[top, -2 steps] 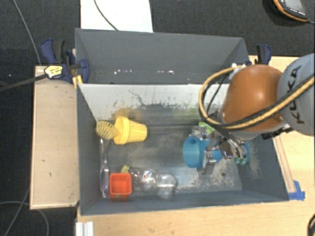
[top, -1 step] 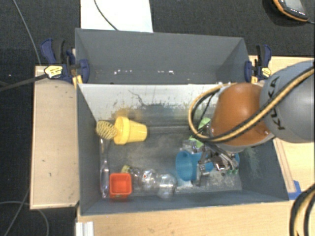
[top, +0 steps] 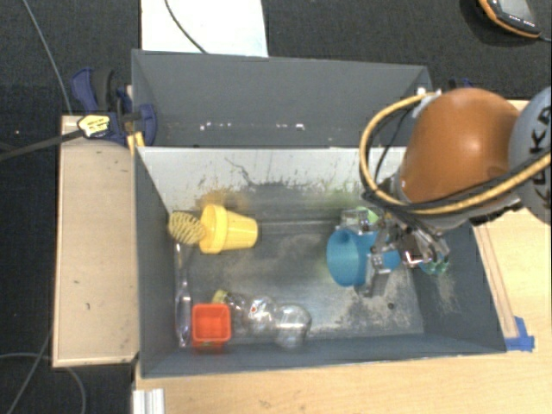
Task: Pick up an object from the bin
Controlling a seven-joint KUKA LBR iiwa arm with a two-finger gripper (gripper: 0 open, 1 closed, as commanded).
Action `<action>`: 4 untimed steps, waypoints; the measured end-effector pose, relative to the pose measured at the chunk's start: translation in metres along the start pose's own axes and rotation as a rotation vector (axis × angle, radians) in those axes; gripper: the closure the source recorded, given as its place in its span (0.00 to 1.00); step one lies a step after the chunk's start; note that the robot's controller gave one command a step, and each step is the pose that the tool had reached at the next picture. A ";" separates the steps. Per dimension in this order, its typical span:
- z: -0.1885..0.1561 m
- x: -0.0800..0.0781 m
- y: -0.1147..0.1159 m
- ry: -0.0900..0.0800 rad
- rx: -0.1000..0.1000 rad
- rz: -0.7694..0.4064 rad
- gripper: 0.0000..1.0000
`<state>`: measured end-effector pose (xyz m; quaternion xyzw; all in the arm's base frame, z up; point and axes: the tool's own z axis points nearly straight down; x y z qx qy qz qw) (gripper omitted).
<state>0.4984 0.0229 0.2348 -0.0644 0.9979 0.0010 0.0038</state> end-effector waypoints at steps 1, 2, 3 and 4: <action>0.065 0.002 -0.008 0.005 -0.001 -0.048 1.00; 0.094 0.000 -0.010 0.013 -0.002 -0.046 1.00; 0.079 0.023 -0.070 0.011 -0.002 -0.210 1.00; 0.084 0.019 -0.054 0.010 0.000 -0.149 1.00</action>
Offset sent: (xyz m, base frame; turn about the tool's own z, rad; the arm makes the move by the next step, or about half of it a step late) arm 0.0190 -0.0121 -0.0067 0.0468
